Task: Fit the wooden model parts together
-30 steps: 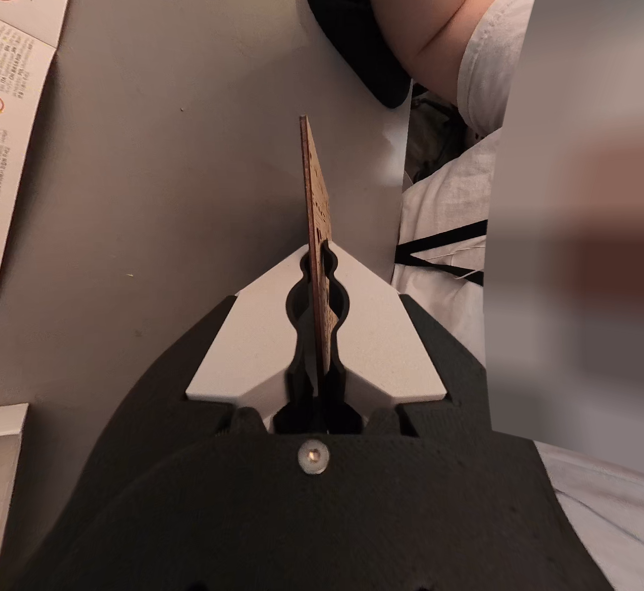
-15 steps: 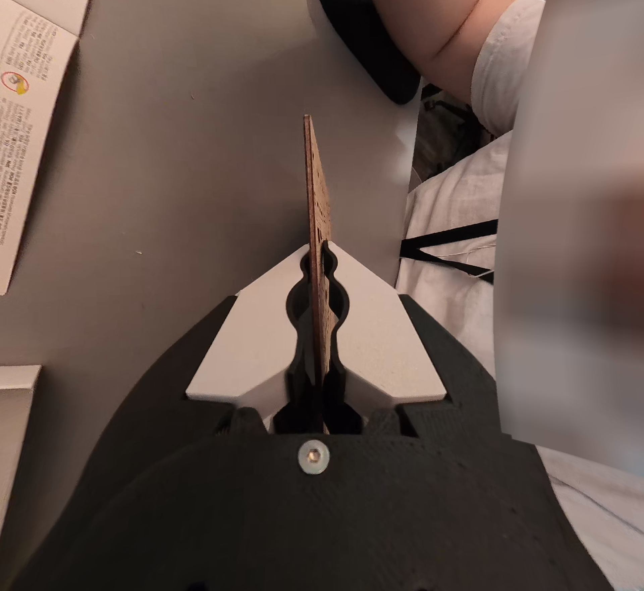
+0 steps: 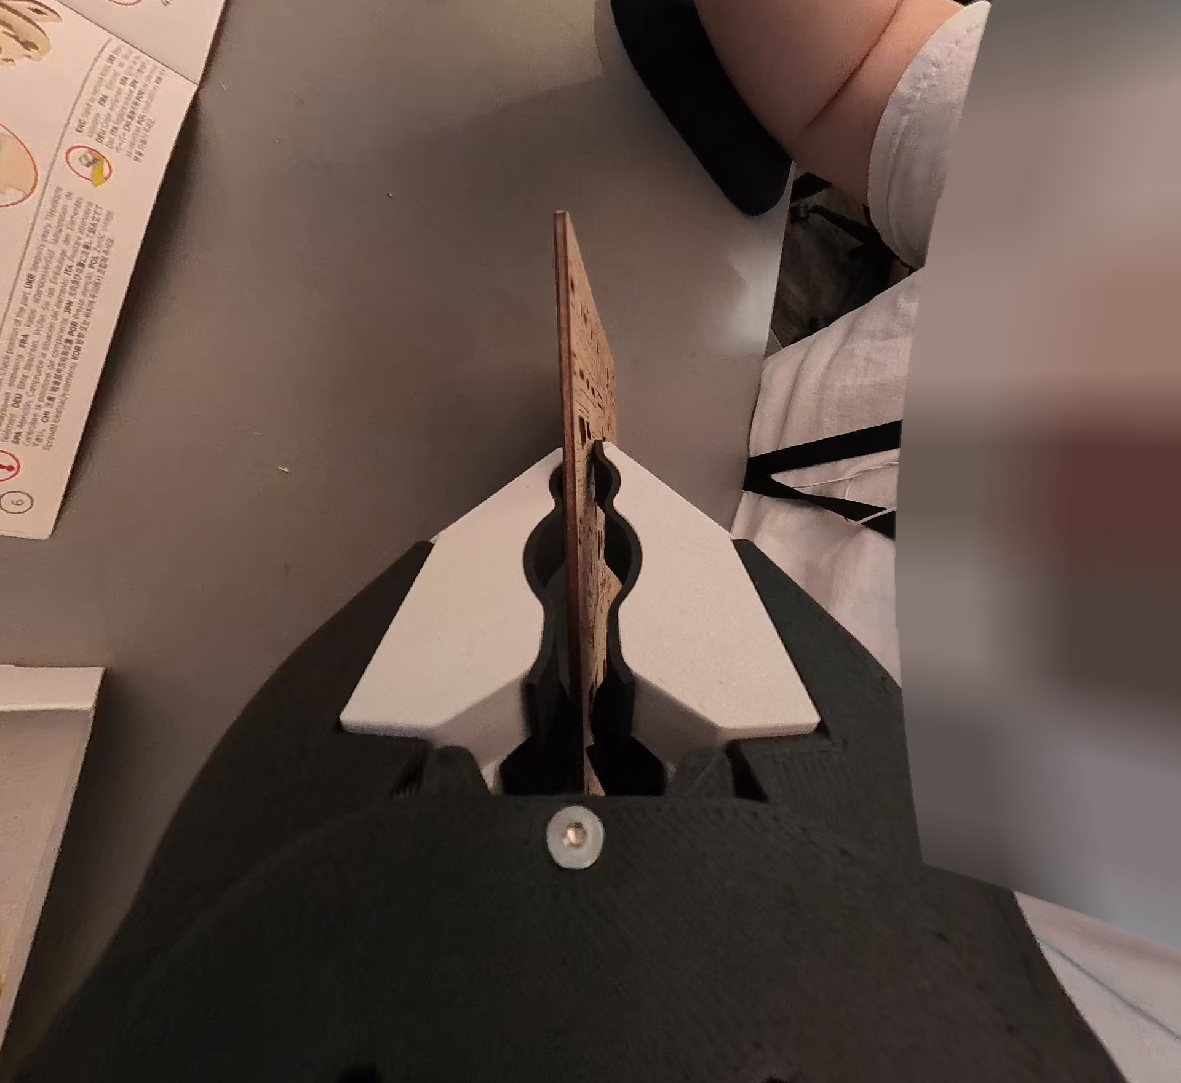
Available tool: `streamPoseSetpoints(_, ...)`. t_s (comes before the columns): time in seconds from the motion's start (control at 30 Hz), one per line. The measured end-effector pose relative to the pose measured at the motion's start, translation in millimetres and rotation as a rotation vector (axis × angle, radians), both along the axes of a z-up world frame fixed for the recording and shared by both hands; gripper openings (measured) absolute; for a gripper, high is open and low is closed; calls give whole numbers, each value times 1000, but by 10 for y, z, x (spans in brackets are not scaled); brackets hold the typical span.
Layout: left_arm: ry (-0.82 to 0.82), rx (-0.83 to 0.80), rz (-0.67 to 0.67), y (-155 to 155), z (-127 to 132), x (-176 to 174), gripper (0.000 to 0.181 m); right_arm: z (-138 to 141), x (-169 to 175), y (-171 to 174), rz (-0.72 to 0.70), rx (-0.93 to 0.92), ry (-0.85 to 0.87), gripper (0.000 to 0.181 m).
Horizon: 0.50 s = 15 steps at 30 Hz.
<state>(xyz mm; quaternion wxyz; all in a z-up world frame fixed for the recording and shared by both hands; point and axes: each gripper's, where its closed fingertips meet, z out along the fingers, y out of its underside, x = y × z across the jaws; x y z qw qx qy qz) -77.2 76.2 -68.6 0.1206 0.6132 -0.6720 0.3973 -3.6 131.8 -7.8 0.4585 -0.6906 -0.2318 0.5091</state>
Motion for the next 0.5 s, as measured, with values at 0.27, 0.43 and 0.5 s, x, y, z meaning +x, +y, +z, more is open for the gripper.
streamPoseSetpoints(0.27, -5, 4, 48, 113, 11, 21, 2, -313, -355, -96, 118, -120, -69, 36)
streamPoseSetpoints(0.43, -1, 3, 56, 128, 2, 26, 2, -349, -405, -109, 123, -132, -99, 21)
streamPoseSetpoints(0.5, -2, -1, 59, 130, 3, 32, 2, -345, -412, -125, 129, -142, -107, 19)
